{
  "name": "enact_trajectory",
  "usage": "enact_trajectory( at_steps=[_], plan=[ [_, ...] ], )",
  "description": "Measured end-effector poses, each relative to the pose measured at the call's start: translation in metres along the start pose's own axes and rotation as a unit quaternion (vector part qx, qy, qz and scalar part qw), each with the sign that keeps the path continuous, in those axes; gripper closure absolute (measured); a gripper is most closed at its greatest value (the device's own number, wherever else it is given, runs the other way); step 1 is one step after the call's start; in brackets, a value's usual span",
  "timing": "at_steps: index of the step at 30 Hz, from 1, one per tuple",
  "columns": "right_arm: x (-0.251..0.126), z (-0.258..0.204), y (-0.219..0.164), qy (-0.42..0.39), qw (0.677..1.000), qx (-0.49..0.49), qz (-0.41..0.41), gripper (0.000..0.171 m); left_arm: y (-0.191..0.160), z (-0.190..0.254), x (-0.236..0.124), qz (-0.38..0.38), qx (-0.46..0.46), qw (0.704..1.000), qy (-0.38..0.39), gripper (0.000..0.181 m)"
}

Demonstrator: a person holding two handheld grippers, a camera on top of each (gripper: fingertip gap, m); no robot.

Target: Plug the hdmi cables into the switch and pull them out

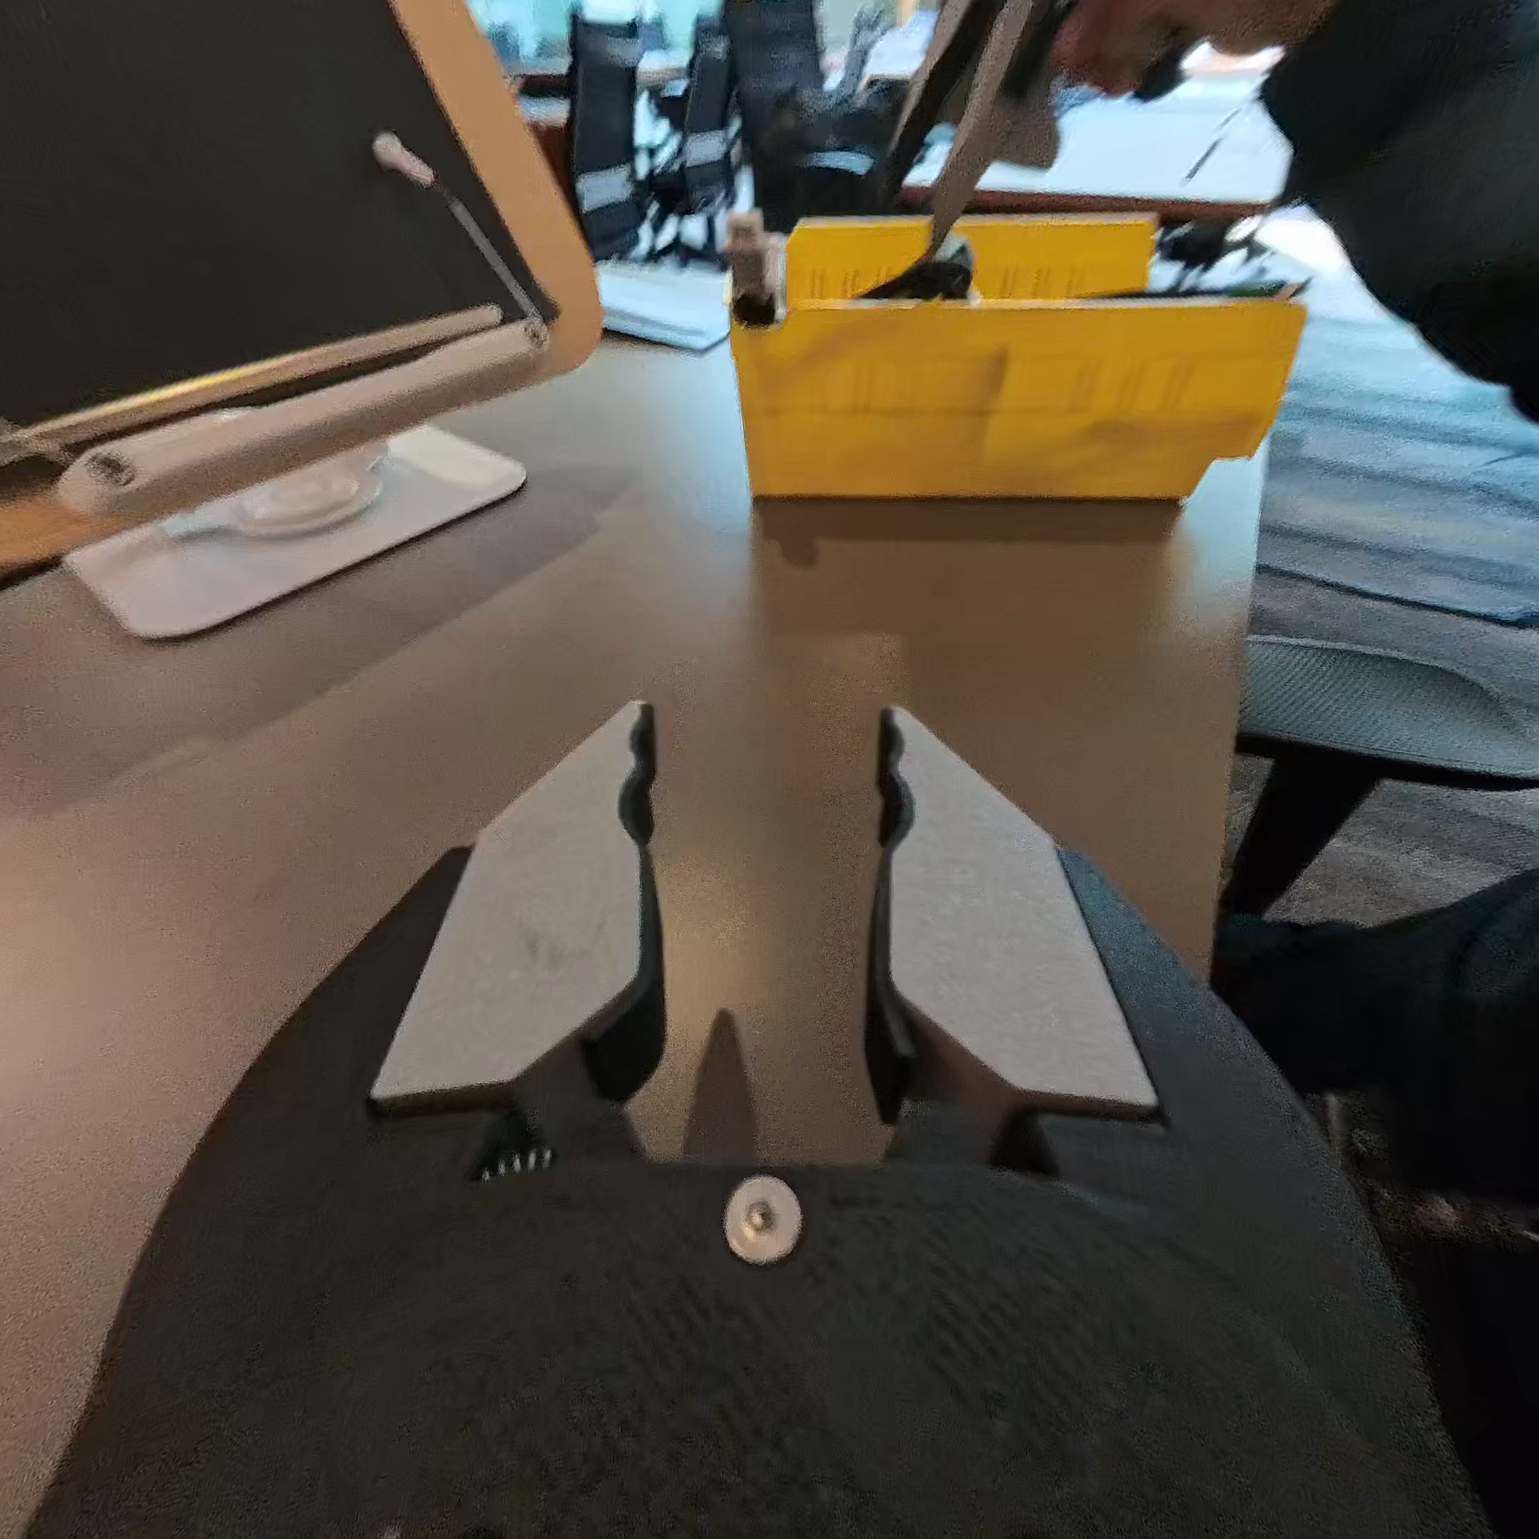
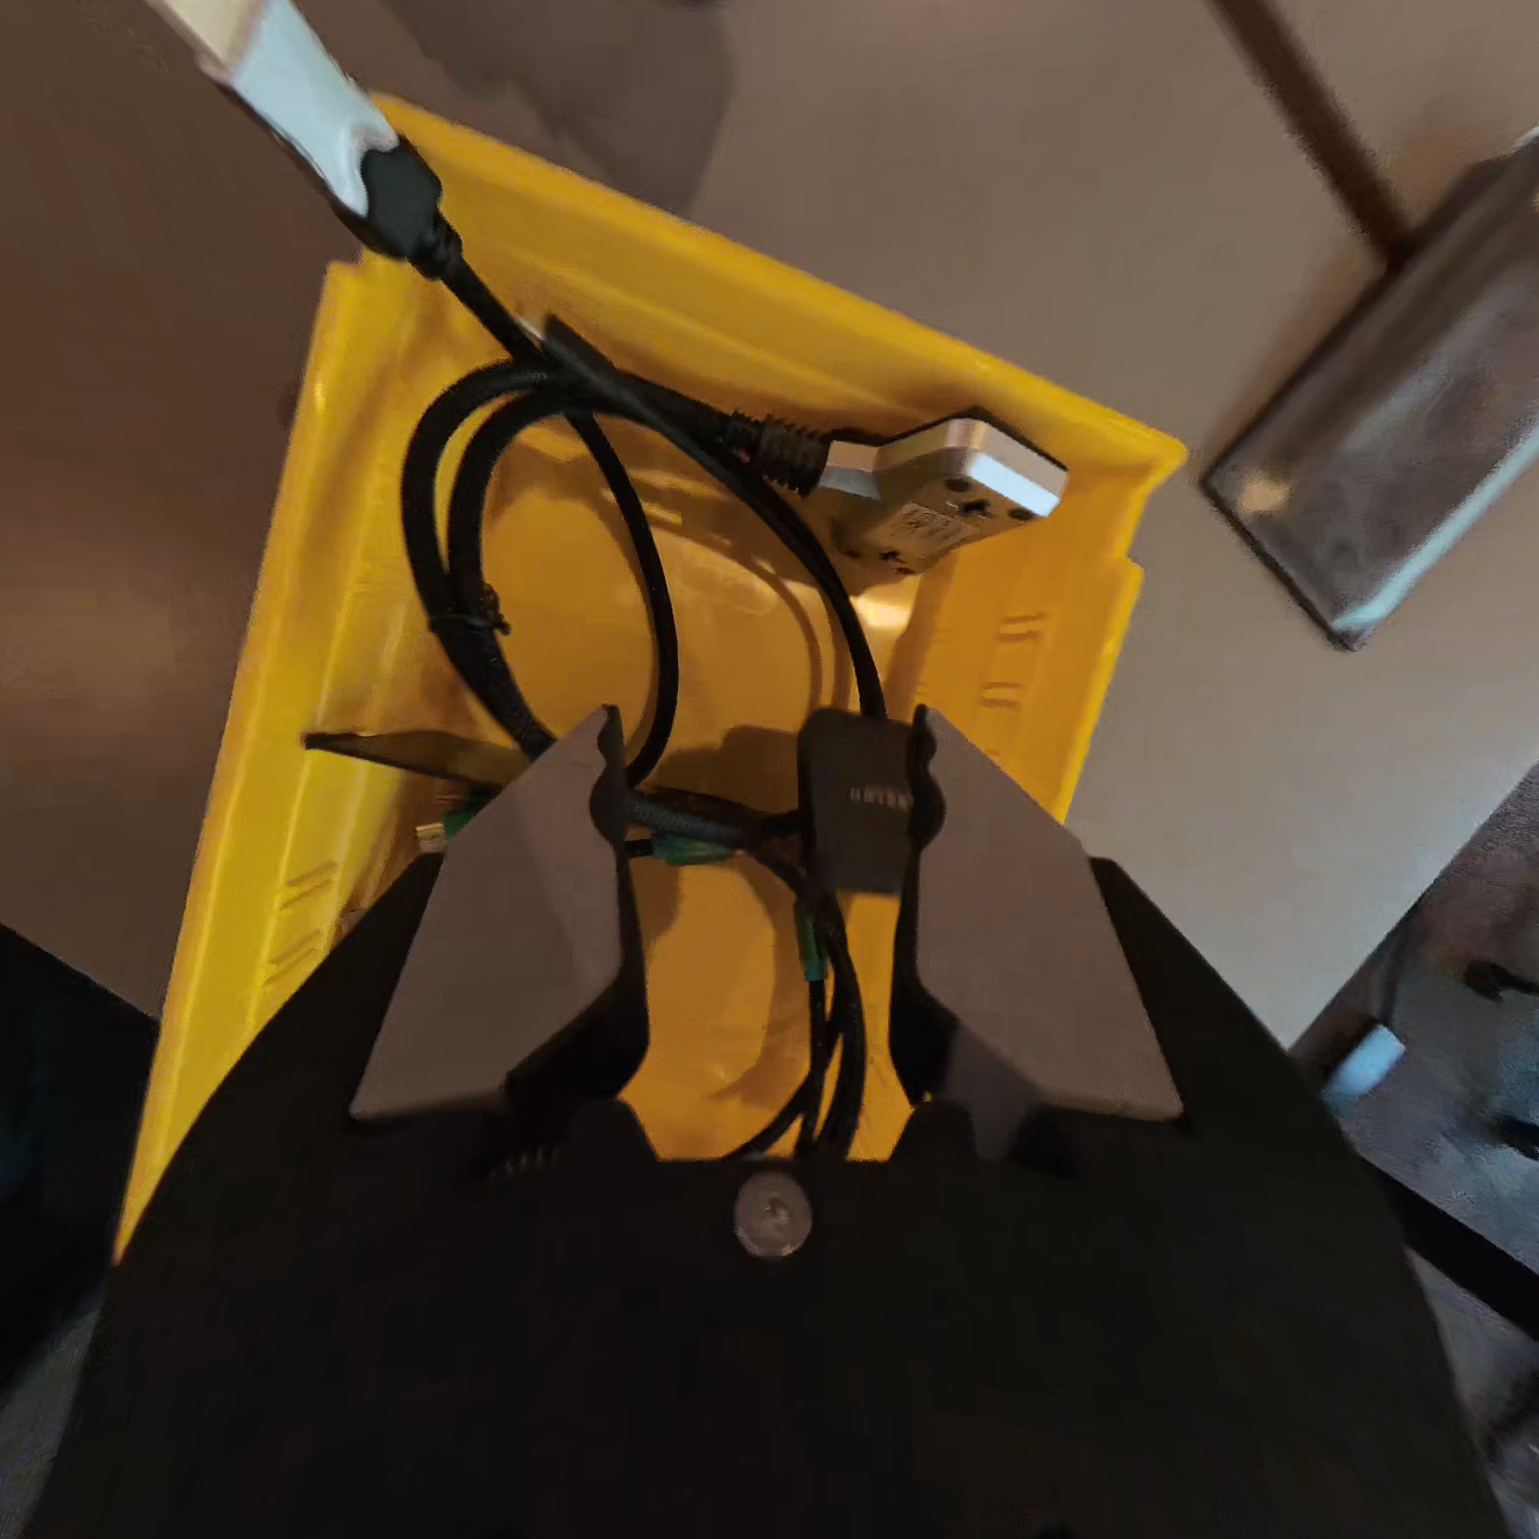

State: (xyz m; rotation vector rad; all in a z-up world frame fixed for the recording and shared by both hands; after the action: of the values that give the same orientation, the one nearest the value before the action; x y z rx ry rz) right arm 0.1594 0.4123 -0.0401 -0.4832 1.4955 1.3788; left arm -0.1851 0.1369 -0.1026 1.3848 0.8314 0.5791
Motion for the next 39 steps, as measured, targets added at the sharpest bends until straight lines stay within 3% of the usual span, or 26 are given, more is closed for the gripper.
enact_trajectory(
  at_steps=[3, 6, 9, 11, 14, 17, 20, 22, 27, 30, 32, 34, 36, 37, 39],
  plan=[
    [-0.030, -0.017, -0.010, 0.025, 0.991, 0.037, 0.126, 0.095, -0.002, 0.010, -0.040, -0.052, 0.002, 0.997, 0.060, 0.116],
    [-0.048, -0.051, -0.027, 0.082, 0.967, 0.046, 0.239, 0.078, 0.000, 0.022, -0.096, -0.052, -0.003, 0.989, 0.141, 0.115],
    [-0.047, -0.080, -0.055, 0.090, 0.958, 0.043, 0.269, 0.076, -0.001, 0.021, -0.164, -0.042, -0.018, 0.957, 0.287, 0.114],
    [-0.044, -0.094, -0.072, 0.059, 0.959, 0.040, 0.275, 0.076, -0.013, 0.011, -0.210, -0.054, -0.039, 0.920, 0.386, 0.102],
    [-0.039, -0.108, -0.088, 0.021, 0.955, 0.043, 0.292, 0.071, -0.030, -0.005, -0.249, -0.073, -0.089, 0.890, 0.441, 0.098],
    [-0.031, -0.108, -0.089, -0.009, 0.955, 0.050, 0.291, 0.077, -0.034, -0.022, -0.250, -0.055, -0.101, 0.884, 0.453, 0.100],
    [-0.034, -0.113, -0.084, 0.020, 0.957, 0.054, 0.285, 0.092, -0.049, -0.034, -0.236, -0.088, -0.121, 0.884, 0.442, 0.098],
    [-0.041, -0.117, -0.080, 0.016, 0.958, 0.037, 0.284, 0.091, -0.056, -0.038, -0.226, -0.103, -0.113, 0.888, 0.435, 0.102],
    [-0.047, -0.139, -0.078, 0.049, 0.965, -0.004, 0.260, 0.078, -0.060, -0.052, -0.225, -0.158, -0.005, 0.863, 0.479, 0.143],
    [-0.035, -0.145, -0.083, 0.031, 0.969, -0.007, 0.247, 0.086, -0.061, -0.053, -0.225, -0.188, 0.029, 0.864, 0.466, 0.177],
    [-0.014, -0.146, -0.090, 0.010, 0.980, 0.003, 0.201, 0.083, -0.062, -0.058, -0.228, -0.194, 0.026, 0.862, 0.468, 0.177],
    [0.007, -0.146, -0.093, -0.014, 0.987, 0.016, 0.162, 0.089, -0.061, -0.064, -0.229, -0.172, -0.009, 0.873, 0.456, 0.179],
    [0.019, -0.139, -0.094, -0.078, 0.988, 0.009, 0.132, 0.116, -0.060, -0.069, -0.233, -0.172, -0.013, 0.873, 0.456, 0.179],
    [0.020, -0.139, -0.093, -0.102, 0.987, -0.006, 0.123, 0.120, -0.060, -0.071, -0.235, -0.170, -0.012, 0.874, 0.455, 0.179],
    [0.022, -0.146, -0.089, -0.091, 0.988, -0.012, 0.123, 0.131, -0.060, -0.073, -0.241, -0.161, -0.005, 0.875, 0.457, 0.179]
  ],
)
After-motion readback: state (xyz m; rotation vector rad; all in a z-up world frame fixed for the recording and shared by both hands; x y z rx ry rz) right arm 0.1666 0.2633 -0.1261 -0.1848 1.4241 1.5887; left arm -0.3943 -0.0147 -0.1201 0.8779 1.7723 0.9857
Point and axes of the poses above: each gripper's, where its closed fingertips meet, x out along the fingers, y out of its top, z = x × y across the jaws, the point moved 6 cm from there along -x, back along the fingers, and after that the axes turned 6 degrees about z, right-handed, at the moved point
